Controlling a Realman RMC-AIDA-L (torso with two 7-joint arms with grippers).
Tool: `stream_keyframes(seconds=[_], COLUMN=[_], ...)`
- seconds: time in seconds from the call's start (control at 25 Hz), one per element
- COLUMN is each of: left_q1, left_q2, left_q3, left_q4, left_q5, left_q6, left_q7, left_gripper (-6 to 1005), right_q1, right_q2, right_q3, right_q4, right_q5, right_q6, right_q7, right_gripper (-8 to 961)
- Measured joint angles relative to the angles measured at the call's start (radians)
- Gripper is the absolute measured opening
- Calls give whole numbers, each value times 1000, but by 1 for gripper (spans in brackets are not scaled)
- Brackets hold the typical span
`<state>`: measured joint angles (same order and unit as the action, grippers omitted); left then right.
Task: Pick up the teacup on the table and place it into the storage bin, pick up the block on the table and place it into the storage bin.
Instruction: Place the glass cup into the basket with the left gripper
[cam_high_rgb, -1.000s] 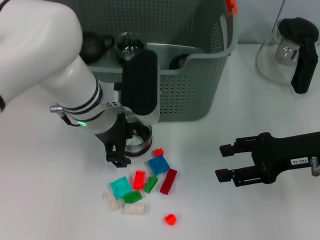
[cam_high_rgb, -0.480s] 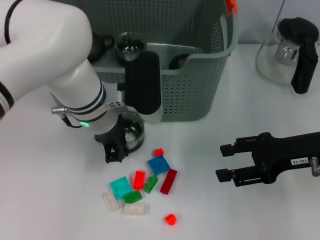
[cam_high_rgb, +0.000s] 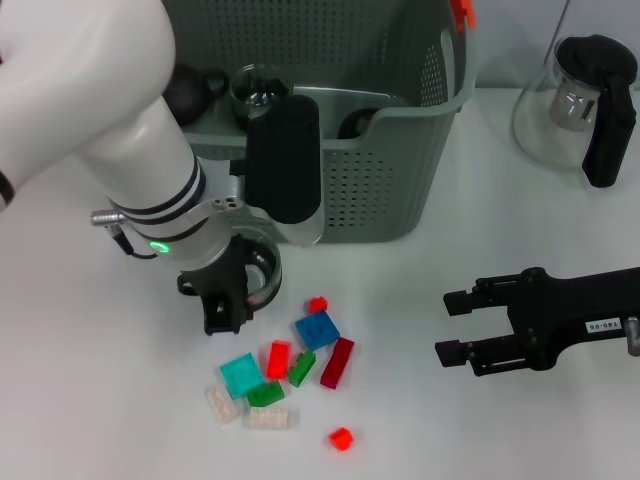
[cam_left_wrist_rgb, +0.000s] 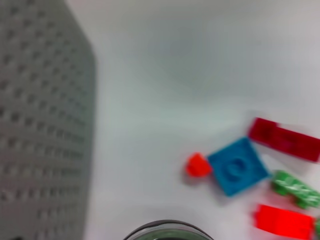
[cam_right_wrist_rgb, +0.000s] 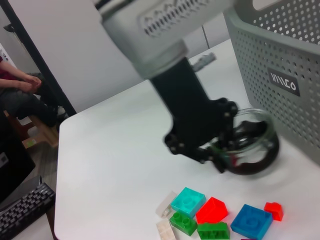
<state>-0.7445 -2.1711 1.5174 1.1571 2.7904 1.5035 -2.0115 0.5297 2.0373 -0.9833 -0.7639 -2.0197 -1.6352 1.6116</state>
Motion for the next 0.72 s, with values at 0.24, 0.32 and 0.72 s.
stream_keyframes(seconds=[0.24, 0.32, 0.72], left_q1=[78, 120, 127], left_q2=[-2, -3, 3], left_q3=[-28, -45, -485], left_q4=[257, 373, 595], left_q5=[-42, -90, -674], left_q6=[233, 296, 396], left_q7=[-39, -48, -51], left_gripper=[41, 41, 41], right_q1=[-1, -2, -2], right_q2=[-3, -6, -11], right_q3=[0, 0, -5], right_q4=[0, 0, 1], right_q5=[-1, -1, -3], right_q6=[-2, -3, -6], right_q7=[-1, -1, -3], right_gripper=[775, 775, 775])
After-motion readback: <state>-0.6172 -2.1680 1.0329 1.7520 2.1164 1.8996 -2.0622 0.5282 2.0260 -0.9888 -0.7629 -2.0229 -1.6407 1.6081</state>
